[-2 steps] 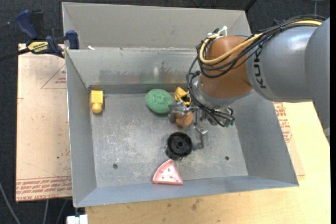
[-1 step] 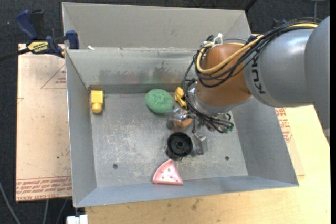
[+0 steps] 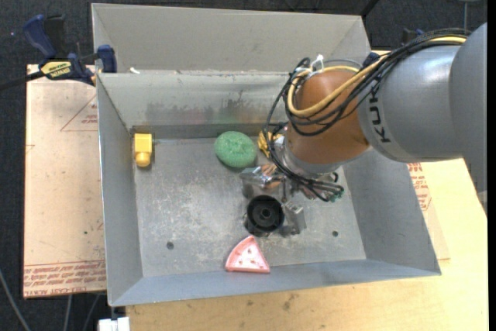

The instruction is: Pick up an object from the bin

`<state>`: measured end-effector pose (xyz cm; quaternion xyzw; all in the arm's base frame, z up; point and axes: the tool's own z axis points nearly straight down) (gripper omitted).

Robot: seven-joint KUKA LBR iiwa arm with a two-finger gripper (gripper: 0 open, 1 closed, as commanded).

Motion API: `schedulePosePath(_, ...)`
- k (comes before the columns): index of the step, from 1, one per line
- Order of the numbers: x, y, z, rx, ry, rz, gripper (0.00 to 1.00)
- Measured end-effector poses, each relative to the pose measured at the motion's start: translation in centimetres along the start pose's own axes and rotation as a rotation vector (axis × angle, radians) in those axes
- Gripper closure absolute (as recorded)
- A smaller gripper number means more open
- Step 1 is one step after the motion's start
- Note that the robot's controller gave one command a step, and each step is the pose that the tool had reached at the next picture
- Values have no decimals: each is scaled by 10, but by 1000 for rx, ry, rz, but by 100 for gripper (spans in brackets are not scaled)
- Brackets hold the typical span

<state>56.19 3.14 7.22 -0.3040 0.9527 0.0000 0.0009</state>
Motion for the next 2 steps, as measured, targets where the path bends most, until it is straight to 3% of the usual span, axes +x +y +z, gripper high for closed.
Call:
schedulePosePath(1,40,24,2,-2,1,-169,100)
schedulePosePath(2,40,25,2,-2,1,-169,100)
